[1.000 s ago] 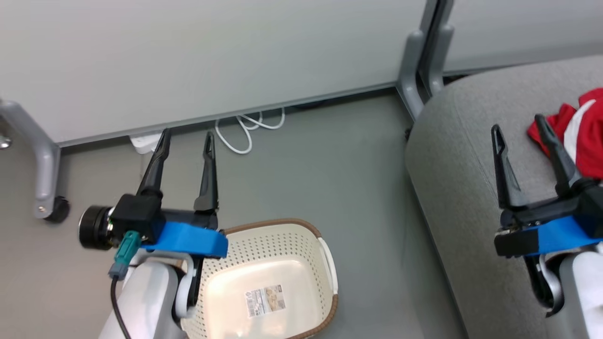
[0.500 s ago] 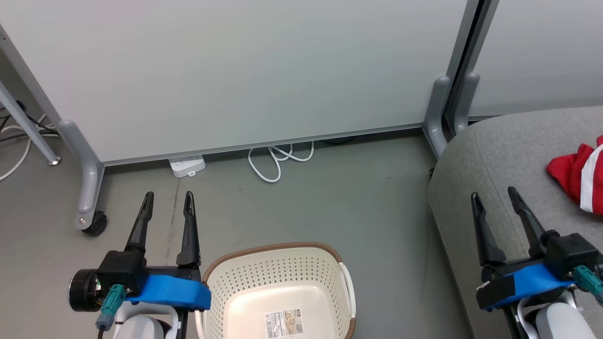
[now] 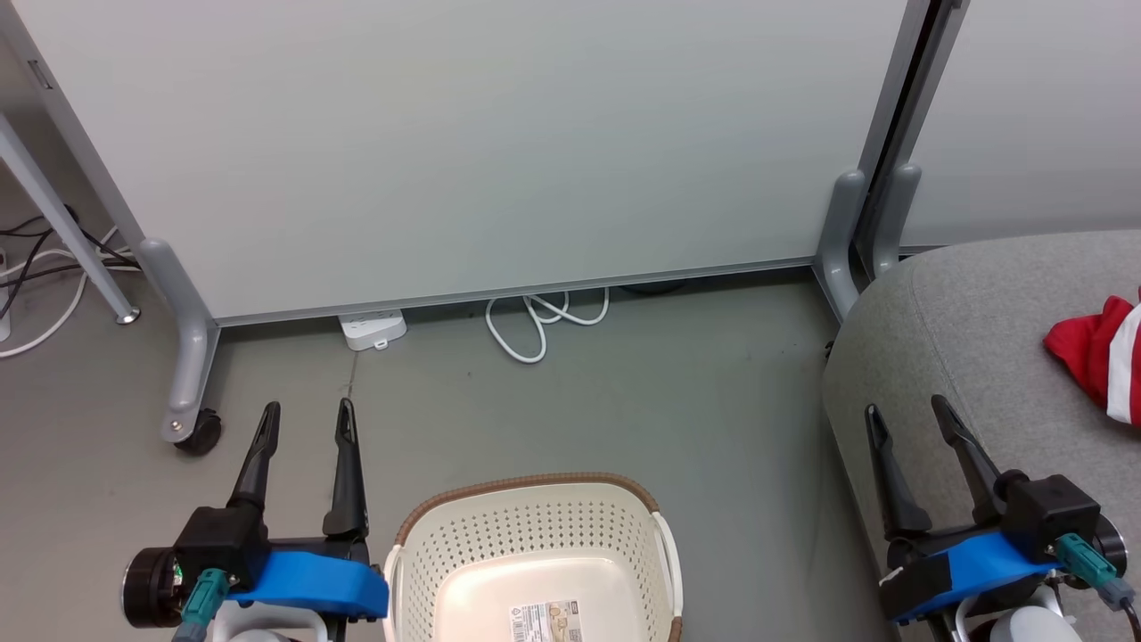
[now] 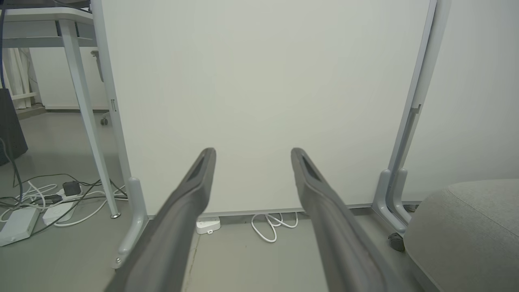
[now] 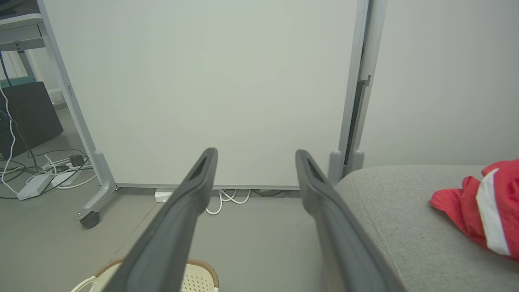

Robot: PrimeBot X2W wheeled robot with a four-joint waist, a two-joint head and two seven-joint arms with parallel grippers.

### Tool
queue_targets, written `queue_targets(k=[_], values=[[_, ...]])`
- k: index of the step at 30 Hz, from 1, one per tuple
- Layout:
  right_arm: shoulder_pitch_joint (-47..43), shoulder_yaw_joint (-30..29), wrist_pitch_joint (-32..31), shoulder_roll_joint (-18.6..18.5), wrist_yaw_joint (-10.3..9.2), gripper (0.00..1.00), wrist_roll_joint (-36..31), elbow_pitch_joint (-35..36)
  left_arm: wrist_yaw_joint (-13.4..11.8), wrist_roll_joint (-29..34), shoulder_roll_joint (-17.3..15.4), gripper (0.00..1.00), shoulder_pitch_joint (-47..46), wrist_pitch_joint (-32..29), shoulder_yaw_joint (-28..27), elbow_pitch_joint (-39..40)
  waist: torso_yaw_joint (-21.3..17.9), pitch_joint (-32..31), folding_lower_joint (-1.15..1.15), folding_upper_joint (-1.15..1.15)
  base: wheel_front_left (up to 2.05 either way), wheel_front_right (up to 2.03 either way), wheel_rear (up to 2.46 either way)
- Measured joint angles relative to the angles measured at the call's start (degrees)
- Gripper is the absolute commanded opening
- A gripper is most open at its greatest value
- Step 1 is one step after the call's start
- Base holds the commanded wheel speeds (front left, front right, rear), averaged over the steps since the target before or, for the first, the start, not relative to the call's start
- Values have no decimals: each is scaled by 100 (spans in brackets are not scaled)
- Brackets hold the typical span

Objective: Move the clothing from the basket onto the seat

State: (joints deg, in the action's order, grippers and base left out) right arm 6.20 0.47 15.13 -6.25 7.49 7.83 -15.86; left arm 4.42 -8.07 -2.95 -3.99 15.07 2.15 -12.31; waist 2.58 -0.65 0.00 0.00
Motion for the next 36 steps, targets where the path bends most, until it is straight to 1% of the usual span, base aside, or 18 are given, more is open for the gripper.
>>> queue_targets(k=[19, 20, 27, 36], values=[[-45, -3, -1, 44, 0, 100, 76, -34, -35, -49, 2, 100, 36, -1, 86, -66, 109, -15, 1, 0, 0, 0, 0], [-46, -2, 0, 45, 0, 0, 76, -33, -35, -48, 2, 0, 35, -1, 88, -66, 113, -11, 0, 0, 0, 0, 0], [-204, 0, -53, 75, 0, 0, 152, -354, -34, -119, 9, 0, 293, -77, 70, -400, 113, -8, 1, 0, 0, 0, 0], [-202, -90, -325, 105, 0, 0, 1127, -328, 1, -1111, 12, 0, 291, -338, -21, -411, 86, -1, 1, 0, 0, 0, 0]])
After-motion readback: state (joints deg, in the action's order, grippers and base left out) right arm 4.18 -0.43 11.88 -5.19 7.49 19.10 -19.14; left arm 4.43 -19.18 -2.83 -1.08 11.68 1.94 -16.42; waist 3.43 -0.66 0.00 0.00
